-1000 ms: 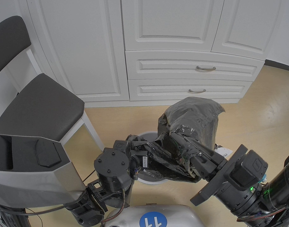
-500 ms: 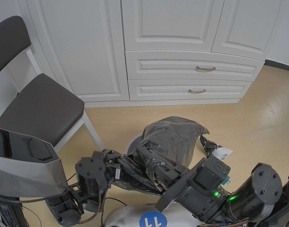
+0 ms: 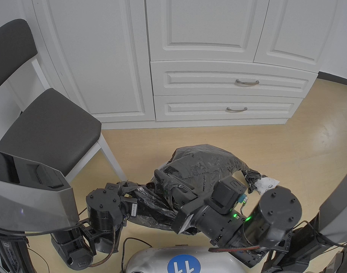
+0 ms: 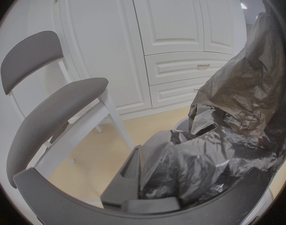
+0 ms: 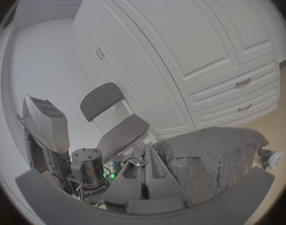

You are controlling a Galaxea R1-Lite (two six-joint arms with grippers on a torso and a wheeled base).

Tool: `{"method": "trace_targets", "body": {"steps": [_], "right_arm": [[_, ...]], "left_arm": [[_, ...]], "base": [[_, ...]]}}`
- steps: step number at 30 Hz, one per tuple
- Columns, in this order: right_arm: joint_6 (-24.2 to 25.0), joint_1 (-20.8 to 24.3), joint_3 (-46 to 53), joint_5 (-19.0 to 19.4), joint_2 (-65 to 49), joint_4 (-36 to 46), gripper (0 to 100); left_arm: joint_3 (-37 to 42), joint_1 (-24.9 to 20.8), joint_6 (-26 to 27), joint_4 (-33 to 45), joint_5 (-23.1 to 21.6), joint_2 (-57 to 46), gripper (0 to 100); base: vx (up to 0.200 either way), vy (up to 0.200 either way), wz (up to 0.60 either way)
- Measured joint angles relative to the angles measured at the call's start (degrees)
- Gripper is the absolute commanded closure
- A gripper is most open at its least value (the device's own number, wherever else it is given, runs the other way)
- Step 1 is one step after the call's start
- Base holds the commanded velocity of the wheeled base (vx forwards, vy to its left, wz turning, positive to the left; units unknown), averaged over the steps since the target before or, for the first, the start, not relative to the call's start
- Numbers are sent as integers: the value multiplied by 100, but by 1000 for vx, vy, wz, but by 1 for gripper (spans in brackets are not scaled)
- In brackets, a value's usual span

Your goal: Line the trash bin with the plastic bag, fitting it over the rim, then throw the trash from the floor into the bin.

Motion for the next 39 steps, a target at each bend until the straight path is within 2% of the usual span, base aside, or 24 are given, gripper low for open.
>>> {"method": "trace_targets", "body": {"steps": [3, 9, 18, 26, 27, 39], "right_arm": [[301, -197, -171, 112, 195, 0, 100], [574, -464, -590, 158, 717, 2, 100], [1321, -492, -1080, 143, 1268, -2, 100], [1440, -495, -1304, 123, 1538, -2, 100], [1440, -501, -1309, 123, 1549, -2, 0], [1418, -528, -1101, 178, 1395, 0, 0]], "left_arm": [[-90, 43, -16, -4, -29, 116, 100], [-274, 95, -261, -4, -108, 458, 100], [-584, 356, -447, -1, -165, 1064, 100], [-595, 507, -439, -6, -161, 1103, 100], [-597, 511, -441, -6, -158, 1106, 100], [-600, 555, -439, -4, -158, 1113, 100]], "base": [[0, 0, 0], [0, 0, 0], [0, 0, 0], [0, 0, 0], [0, 0, 0], [0, 0, 0]]}}
